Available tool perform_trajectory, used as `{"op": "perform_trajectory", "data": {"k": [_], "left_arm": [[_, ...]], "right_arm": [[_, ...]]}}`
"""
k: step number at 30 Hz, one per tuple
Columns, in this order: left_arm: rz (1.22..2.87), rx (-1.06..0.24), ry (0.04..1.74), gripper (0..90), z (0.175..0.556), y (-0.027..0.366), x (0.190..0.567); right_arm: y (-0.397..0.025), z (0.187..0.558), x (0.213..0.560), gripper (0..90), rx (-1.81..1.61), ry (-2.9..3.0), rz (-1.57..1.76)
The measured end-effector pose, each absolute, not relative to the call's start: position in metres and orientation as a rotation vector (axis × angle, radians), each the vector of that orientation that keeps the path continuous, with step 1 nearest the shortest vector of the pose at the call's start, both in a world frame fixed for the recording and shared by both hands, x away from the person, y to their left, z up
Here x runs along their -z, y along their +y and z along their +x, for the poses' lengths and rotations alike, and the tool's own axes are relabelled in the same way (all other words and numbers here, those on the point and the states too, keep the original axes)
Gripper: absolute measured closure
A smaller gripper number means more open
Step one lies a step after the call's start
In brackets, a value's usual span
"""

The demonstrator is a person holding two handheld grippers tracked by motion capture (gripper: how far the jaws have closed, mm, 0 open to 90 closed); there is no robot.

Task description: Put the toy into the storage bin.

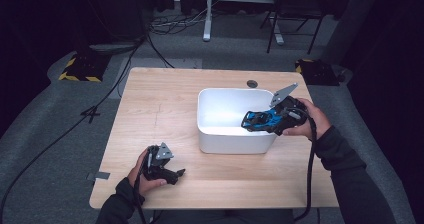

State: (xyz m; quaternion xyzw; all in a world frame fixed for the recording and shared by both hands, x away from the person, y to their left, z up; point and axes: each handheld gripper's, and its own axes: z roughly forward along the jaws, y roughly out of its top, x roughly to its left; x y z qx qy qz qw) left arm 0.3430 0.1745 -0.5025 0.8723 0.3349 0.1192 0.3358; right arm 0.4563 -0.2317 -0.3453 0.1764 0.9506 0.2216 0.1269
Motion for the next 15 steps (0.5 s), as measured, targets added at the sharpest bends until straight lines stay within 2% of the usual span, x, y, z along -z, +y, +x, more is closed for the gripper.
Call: {"op": "perform_trajectory", "data": {"k": [15], "left_arm": [[2.275, -0.31, 0.873, 7.8, 0.343, 0.175, 0.503]], "right_arm": [[-0.217, 0.46, 0.344, 24.4, -0.527, 2.818, 0.482]]}}
